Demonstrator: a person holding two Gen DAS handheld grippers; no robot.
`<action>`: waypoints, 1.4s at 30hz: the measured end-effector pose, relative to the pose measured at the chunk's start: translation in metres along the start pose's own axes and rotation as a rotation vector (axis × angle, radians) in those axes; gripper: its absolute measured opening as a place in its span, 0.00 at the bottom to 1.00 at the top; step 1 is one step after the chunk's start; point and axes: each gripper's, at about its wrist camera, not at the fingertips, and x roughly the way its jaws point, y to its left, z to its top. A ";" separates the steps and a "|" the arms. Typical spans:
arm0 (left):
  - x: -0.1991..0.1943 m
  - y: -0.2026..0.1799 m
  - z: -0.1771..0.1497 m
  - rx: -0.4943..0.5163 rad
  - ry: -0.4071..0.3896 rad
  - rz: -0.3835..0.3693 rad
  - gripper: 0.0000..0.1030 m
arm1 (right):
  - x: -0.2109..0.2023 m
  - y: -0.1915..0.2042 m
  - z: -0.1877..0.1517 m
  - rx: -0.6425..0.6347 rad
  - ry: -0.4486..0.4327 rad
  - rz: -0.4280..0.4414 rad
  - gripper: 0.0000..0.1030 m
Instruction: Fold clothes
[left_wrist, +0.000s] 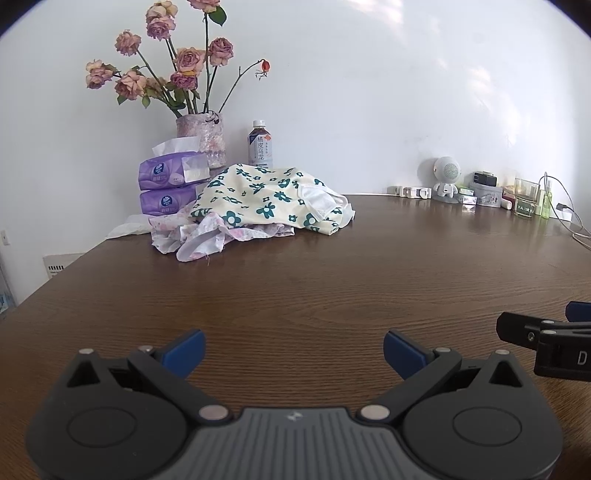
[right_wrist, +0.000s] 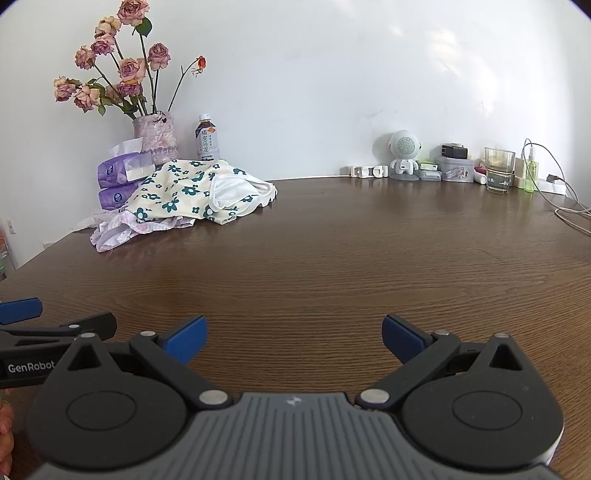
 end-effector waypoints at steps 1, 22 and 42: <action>0.000 0.000 0.000 0.000 0.000 0.000 1.00 | 0.000 0.000 0.000 0.000 0.001 0.001 1.00; 0.035 0.050 0.130 0.025 0.023 -0.104 1.00 | 0.053 0.007 0.142 -0.196 0.012 0.189 1.00; 0.287 0.018 0.186 -0.116 0.255 0.104 0.74 | 0.328 0.037 0.230 -0.376 0.129 0.105 0.72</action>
